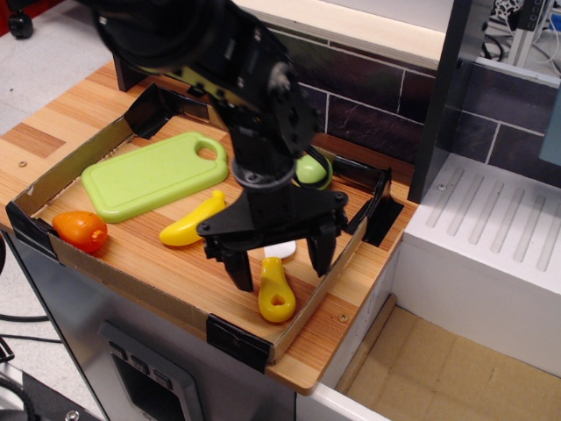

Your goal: Put knife on cutting board

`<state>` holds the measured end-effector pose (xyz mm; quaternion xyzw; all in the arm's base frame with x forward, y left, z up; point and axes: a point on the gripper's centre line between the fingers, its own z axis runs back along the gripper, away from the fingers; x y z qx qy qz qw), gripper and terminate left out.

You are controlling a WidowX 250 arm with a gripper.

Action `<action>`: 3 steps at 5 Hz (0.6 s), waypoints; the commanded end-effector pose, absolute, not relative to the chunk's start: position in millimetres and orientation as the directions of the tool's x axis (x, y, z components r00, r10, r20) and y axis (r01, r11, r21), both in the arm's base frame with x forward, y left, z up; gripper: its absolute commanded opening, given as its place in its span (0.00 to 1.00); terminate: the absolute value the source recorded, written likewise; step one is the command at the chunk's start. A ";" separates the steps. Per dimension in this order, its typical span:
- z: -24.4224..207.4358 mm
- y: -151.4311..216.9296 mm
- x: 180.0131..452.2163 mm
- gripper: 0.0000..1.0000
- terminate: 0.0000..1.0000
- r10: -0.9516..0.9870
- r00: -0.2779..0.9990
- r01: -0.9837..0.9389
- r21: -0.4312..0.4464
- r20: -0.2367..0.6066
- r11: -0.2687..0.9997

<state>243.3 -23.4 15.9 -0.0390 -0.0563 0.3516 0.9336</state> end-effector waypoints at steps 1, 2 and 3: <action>3.4 -30.3 248.0 1.00 0.00 0.648 0.760 -0.643 -0.095 0.046 0.760; -4.0 -31.4 248.1 1.00 0.00 0.641 0.766 -0.637 -0.077 0.051 0.767; -6.6 -31.3 248.0 0.00 0.00 0.627 0.777 -0.623 -0.073 0.065 0.779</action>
